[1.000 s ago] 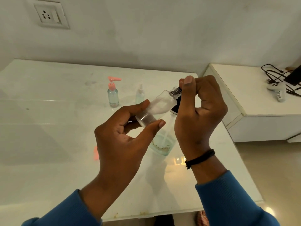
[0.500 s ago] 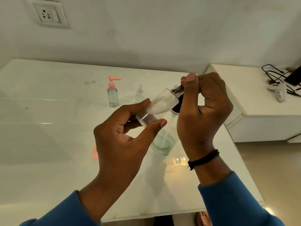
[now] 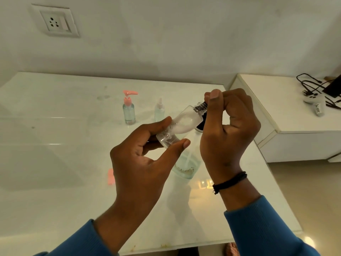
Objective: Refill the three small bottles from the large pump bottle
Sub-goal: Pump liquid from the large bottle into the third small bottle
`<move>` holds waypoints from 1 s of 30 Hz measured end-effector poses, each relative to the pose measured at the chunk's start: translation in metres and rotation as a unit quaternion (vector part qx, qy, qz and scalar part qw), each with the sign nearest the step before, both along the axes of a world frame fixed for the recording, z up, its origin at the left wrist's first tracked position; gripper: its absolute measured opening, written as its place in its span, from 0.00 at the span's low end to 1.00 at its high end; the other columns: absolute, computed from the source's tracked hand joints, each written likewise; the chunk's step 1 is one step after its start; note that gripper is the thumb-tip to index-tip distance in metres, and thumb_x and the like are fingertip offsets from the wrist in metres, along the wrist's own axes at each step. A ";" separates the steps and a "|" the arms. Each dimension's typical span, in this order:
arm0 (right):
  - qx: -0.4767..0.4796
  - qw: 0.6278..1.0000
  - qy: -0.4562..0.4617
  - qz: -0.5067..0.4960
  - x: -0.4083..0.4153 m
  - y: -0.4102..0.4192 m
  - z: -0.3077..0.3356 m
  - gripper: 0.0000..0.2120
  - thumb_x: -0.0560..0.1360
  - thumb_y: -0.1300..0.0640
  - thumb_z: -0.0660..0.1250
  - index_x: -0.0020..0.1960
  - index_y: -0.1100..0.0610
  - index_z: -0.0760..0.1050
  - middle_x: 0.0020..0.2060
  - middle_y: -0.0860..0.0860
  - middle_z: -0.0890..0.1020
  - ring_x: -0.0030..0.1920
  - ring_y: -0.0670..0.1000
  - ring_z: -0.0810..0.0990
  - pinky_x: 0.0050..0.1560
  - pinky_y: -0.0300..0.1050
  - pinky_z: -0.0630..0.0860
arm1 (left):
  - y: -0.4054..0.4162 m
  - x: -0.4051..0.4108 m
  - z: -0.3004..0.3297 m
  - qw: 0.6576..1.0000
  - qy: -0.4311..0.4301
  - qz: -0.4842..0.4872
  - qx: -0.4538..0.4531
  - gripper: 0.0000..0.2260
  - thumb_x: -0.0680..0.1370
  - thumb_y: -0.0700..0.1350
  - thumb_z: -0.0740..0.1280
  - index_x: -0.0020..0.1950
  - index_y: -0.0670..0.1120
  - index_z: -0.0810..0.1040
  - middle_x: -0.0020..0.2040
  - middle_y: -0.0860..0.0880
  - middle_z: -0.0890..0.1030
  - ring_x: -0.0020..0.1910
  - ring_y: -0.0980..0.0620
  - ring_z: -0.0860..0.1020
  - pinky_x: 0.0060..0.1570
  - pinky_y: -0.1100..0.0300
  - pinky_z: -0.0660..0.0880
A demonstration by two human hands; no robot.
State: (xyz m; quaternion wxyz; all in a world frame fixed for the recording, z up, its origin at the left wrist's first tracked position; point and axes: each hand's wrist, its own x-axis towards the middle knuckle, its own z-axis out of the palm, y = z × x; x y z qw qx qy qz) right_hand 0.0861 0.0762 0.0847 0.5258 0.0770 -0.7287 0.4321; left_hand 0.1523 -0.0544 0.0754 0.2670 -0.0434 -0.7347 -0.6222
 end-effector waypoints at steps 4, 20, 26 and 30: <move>0.003 1.000 0.005 -0.009 -0.001 0.000 0.006 0.17 0.81 0.62 0.65 0.35 0.66 0.77 0.32 0.53 0.77 0.36 0.58 0.74 0.38 0.60 0.70 | 0.000 0.001 0.000 1.000 0.001 -0.001 -0.001 0.19 0.69 0.47 0.79 0.58 0.54 0.80 0.52 0.67 0.80 0.50 0.69 0.81 0.47 0.76 0.76; 0.008 1.000 0.003 -0.002 -0.001 -0.002 0.000 0.16 0.80 0.63 0.65 0.35 0.66 0.77 0.34 0.52 0.77 0.36 0.60 0.75 0.36 0.62 0.72 | -0.001 0.001 0.000 1.000 -0.004 0.001 0.009 0.18 0.69 0.47 0.79 0.57 0.54 0.80 0.52 0.66 0.81 0.52 0.68 0.82 0.47 0.76 0.76; 0.000 1.000 0.006 -0.002 0.000 -0.001 0.004 0.16 0.81 0.63 0.65 0.35 0.66 0.77 0.33 0.52 0.77 0.36 0.59 0.75 0.38 0.60 0.71 | -0.001 0.001 0.000 1.000 -0.004 -0.001 0.004 0.18 0.69 0.46 0.79 0.58 0.52 0.81 0.52 0.65 0.81 0.51 0.67 0.82 0.47 0.75 0.77; -0.007 1.000 -0.001 0.006 -0.001 -0.001 0.000 0.16 0.81 0.62 0.65 0.36 0.66 0.78 0.34 0.52 0.78 0.37 0.59 0.76 0.37 0.61 0.72 | -0.001 0.001 -0.001 1.000 -0.007 0.002 0.003 0.18 0.69 0.47 0.79 0.58 0.53 0.80 0.53 0.66 0.81 0.52 0.68 0.81 0.47 0.76 0.76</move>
